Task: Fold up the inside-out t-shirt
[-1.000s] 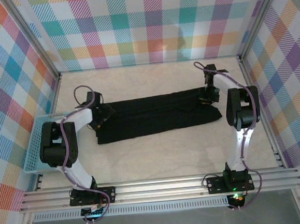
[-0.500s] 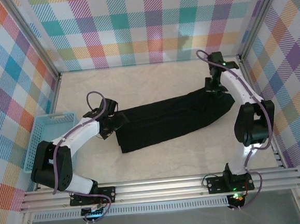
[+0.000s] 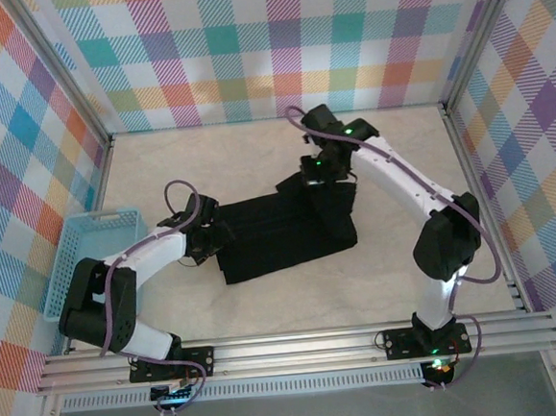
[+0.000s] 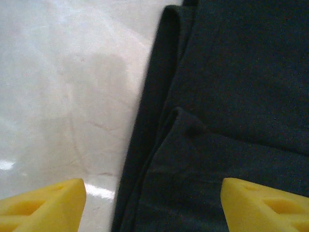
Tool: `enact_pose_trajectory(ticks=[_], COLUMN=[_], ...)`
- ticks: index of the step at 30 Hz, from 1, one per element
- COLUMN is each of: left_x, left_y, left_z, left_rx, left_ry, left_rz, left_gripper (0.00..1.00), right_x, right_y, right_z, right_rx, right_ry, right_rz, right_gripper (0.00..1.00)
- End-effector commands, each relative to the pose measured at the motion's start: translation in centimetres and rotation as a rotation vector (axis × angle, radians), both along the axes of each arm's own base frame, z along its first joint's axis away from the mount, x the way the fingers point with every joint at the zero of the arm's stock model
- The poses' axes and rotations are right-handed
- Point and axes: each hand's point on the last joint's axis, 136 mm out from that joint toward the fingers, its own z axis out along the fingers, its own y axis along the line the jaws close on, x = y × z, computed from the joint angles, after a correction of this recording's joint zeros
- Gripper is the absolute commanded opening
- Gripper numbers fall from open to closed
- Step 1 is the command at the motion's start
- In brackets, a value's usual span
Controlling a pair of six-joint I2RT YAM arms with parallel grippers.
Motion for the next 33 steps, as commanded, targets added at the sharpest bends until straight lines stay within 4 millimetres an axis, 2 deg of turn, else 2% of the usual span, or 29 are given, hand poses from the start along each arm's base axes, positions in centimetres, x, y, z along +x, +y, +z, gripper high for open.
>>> enact_pose_trajectory(ticks=[1,4,14,18,21,27,29,31,33], left_x=[0.0,-0.1,-0.7,-1.0,-1.2,-1.3,-1.4,-1.6,-2.0], left_y=[-1.7,-2.2,-3.1,-3.3,-3.2,-2.9,-2.7,-2.1,-0.8], left_z=[-1.5,-2.2,-2.7,-2.8,-2.9,-2.7,-2.6,-2.3,-1.6], left_rx=[-0.053,-0.078,-0.097,-0.091,-0.085,-0.079,-0.075,-0.054,-0.010], left_ry=[-0.002,-0.011,-0.019,-0.020,-0.020,-0.030,-0.034,-0.040,-0.055], left_rz=[-0.047,-0.056,-0.088,-0.097,-0.095,-0.084,-0.076,-0.058,-0.011], left_gripper=[0.67,0.61,0.44,0.40,0.39,0.39,0.40,0.44,0.48], right_x=[-0.8,-1.3,-2.9,-3.6,-3.8,-4.2,-4.2,-4.3,-4.5], right_y=[5.5,8.8,16.2,17.7,18.1,18.7,19.0,19.3,19.8], right_z=[-0.6,-1.1,-2.6,-2.8,-2.8,-4.3,-4.8,-5.2,-4.6], right_rx=[0.152,0.203,0.291,0.327,0.323,0.299,0.291,0.290,0.301], right_ry=[0.077,0.101,0.164,0.185,0.176,0.194,0.197,0.209,0.210], right_rz=[-0.005,0.006,0.039,0.047,0.048,0.049,0.053,0.064,0.103], right_gripper=[0.00,0.00,0.00,0.00,0.00,0.00,0.09,0.27,0.44])
